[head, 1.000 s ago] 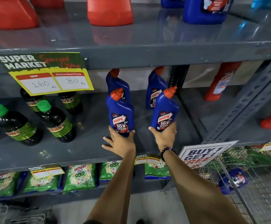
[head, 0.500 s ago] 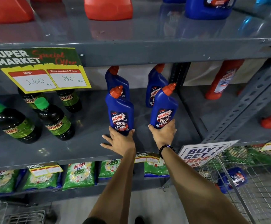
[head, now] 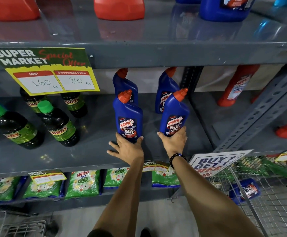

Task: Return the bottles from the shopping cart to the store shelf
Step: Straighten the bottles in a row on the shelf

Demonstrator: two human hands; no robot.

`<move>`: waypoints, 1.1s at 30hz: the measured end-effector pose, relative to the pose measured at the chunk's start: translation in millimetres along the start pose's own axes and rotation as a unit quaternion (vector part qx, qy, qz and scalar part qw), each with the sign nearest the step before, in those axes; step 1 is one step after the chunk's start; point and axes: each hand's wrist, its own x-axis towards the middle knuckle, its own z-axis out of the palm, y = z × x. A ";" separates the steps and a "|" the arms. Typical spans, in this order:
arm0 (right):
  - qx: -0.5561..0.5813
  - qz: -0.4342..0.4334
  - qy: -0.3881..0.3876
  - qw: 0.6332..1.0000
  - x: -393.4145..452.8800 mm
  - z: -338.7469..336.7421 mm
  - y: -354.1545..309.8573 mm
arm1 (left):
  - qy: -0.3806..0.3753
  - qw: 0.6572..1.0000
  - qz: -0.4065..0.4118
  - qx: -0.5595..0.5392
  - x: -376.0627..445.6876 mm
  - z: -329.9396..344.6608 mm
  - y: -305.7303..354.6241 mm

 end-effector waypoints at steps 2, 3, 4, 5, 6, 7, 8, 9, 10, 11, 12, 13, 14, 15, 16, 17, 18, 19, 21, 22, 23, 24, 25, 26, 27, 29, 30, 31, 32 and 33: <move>0.005 0.000 -0.011 1.000 -1.1 -1.6 0.7 | -0.006 1.000 0.006 -0.002 -0.8 -2.3 -1.2; 0.006 0.003 -0.018 1.000 -1.8 -2.7 1.6 | -0.010 1.000 0.009 -0.003 -1.1 -4.3 -2.6; 0.001 0.004 -0.026 1.000 -2.8 -3.9 2.7 | -0.015 1.000 0.011 -0.004 -1.2 -6.7 -4.5; -0.008 0.004 -0.032 0.999 -4.2 -5.4 4.1 | -0.024 1.000 0.016 -0.004 -1.7 -9.7 -7.0; -0.017 0.002 -0.034 0.999 -6.0 -6.5 5.3 | -0.034 0.999 0.026 -0.003 -2.3 -13.6 -10.1; -0.026 0.001 -0.034 0.999 -8.8 -7.6 6.3 | -0.044 0.998 0.040 -0.003 -3.2 -17.7 -13.7; -0.039 0.001 -0.030 0.999 -13.4 -8.2 7.0 | -0.055 0.997 0.057 -0.002 -4.0 -21.7 -18.2; -0.058 0.002 -0.024 0.998 -20.9 -7.3 6.3 | -0.066 0.995 0.079 0.003 -3.3 -27.8 -24.1; -0.080 0.006 -0.014 0.997 -26.8 -6.2 6.7 | -0.077 0.992 0.100 0.016 -2.8 -33.0 -29.7; -0.100 0.011 -0.002 0.995 -33.7 -4.3 7.1 | -0.084 0.989 0.120 0.034 -1.2 -39.1 -36.1; -0.114 0.012 0.011 0.993 -44.0 0.0 5.3 | -0.091 0.985 0.138 0.052 3.9 -49.4 -44.7; -0.124 0.013 0.020 0.992 -55.2 5.3 3.0 | -0.099 0.981 0.154 0.072 11.0 -61.3 -54.2; -0.133 0.014 0.022 0.991 -66.9 12.1 -0.6 | -0.109 0.975 0.168 0.094 19.7 -74.8 -64.6; -0.139 0.012 0.021 0.990 -80.0 20.3 -4.4 | -0.118 0.969 0.184 0.114 29.3 -89.4 -76.0; -0.141 0.008 0.022 0.990 -93.6 29.8 -8.3 | -0.127 0.963 0.202 0.129 39.1 -104.8 -88.2; -0.142 0.005 0.022 0.990 -107.1 39.2 -12.9 | -0.134 0.956 0.220 0.139 48.6 -120.6 -100.0; -0.142 0.008 0.021 0.990 -121.7 48.8 -18.0 | -0.140 0.951 0.234 0.148 57.8 -137.8 -112.1; -0.139 0.012 0.017 0.990 -136.7 59.1 -23.6 | -0.142 0.947 0.243 0.153 67.6 -155.1 -124.0; -0.137 0.004 0.002 0.991 -166.8 79.7 -34.8 | -0.146 0.947 0.243 0.151 85.9 -186.7 -146.7; -0.133 -0.005 -0.010 0.991 -180.7 90.0 -41.7 | -0.148 0.948 0.239 0.150 94.6 -201.9 -155.7; -0.123 -0.014 -0.025 0.992 -193.2 100.5 -49.7 | -0.148 0.949 0.235 0.148 103.5 -216.4 -163.2; -0.110 -0.023 -0.044 0.993 -204.6 110.7 -58.0 | -0.147 0.950 0.230 0.148 111.9 -229.8 -170.1; -0.095 -0.033 -0.065 0.993 -214.3 120.4 -65.9 | -0.145 0.952 0.225 0.149 120.2 -240.9 -175.9; -0.082 -0.041 -0.085 0.992 -221.8 130.4 -74.0 | -0.143 0.954 0.219 0.147 128.9 -250.2 -181.0; -0.067 -0.042 -0.107 0.991 -227.7 139.9 -82.4 | -0.138 0.957 0.210 0.143 137.8 -258.2 -184.6; -0.036 -0.025 -0.148 0.988 -234.3 158.2 -99.0 | -0.125 0.967 0.179 0.128 153.8 -270.9 -189.2; -0.025 -0.020 -0.161 0.986 -235.0 167.6 -106.0 | -0.122 0.972 0.161 0.119 161.5 -275.3 -190.8; -0.017 -0.019 -0.172 0.985 -234.3 176.7 -111.6 | -0.121 0.975 0.147 0.112 168.8 -278.5 -192.4; -0.010 -0.019 -0.183 0.983 -233.0 185.2 -116.4 | -0.120 0.978 0.137 0.106 175.4 -281.0 -193.5; 0.002 -0.019 -0.194 0.981 -231.7 192.4 -120.5 | -0.119 0.980 0.129 0.096 181.3 -282.8 -194.0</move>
